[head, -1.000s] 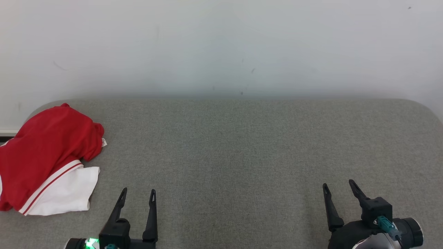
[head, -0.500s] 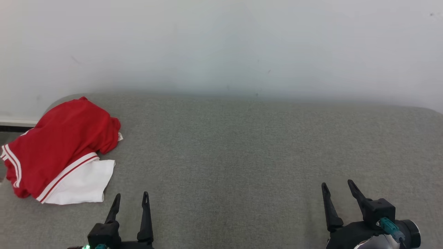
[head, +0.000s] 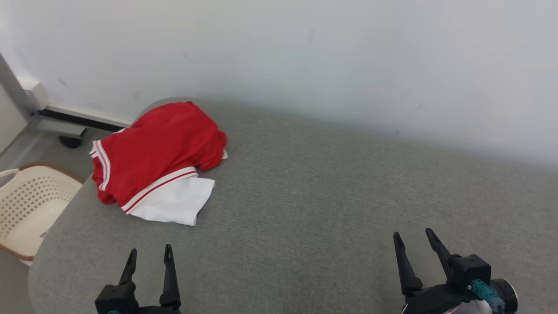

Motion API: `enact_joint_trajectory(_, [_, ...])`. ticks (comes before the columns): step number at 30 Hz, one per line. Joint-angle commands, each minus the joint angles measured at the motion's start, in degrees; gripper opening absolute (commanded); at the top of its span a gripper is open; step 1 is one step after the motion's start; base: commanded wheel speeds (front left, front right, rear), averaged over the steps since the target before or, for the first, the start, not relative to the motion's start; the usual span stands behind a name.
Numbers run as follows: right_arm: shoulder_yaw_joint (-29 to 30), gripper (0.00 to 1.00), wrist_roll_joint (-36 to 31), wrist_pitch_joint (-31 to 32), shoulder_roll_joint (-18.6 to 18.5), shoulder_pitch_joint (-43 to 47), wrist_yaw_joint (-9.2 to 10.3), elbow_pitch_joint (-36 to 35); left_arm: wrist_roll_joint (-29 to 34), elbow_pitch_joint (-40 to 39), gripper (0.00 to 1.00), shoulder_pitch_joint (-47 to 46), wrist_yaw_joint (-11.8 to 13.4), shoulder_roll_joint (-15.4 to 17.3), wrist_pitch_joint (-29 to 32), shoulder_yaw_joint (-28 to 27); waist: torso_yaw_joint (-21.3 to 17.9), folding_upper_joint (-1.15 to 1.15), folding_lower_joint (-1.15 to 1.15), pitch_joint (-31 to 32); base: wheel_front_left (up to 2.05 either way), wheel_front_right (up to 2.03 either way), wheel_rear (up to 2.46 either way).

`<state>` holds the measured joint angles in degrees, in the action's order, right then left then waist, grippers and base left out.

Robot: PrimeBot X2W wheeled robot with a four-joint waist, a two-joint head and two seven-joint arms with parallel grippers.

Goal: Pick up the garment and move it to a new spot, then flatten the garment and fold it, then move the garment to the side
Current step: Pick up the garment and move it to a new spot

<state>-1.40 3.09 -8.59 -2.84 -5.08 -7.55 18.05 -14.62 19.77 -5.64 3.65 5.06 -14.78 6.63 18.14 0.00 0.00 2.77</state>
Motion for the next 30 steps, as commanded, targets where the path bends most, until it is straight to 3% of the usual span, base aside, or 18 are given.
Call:
enact_joint_trajectory(1, [-0.4, 1.0, 0.6, -0.2, -0.1, 0.4, 0.12, 0.2, 0.2, -0.3, 1.0, 1.1, 0.4, 0.4, -0.1, -0.2, 6.4, 0.0, 0.0, 0.6, 0.0, 0.0, 0.0])
enact_joint_trajectory(6, [-2.0, 1.0, 1.0, -0.1, 0.0, -0.7, 0.12, 0.6, 1.1, -1.7, 1.0, 2.0, 1.4, 2.0, -0.2, -0.7, 10.5, 0.0, 0.0, -0.1, 0.0, 0.0, 0.0])
enact_joint_trajectory(22, [-10.0, 1.0, 1.6, -0.3, -0.1, -7.7, 0.12, 4.2, 0.4, -9.8, 1.0, 8.4, 4.8, 2.1, -0.4, -5.8, 12.5, 0.0, 0.0, -3.2, 0.0, 0.0, 0.0])
enact_joint_trajectory(25, [-10.6, 1.0, 1.9, -0.5, -0.1, -8.0, 0.12, 4.7, 0.7, -10.1, 1.0, 9.1, 4.7, 2.0, -0.4, -6.0, 12.5, 0.0, 0.0, -3.3, 0.0, 0.0, 0.0])
enact_joint_trajectory(30, [-11.0, 1.0, 2.0, -0.4, -0.1, -7.8, 0.12, 5.2, 1.0, -7.1, 1.0, 4.6, 1.2, 3.6, 0.3, -3.5, 12.4, 0.0, 0.0, -3.3, 0.0, 0.0, 0.0])
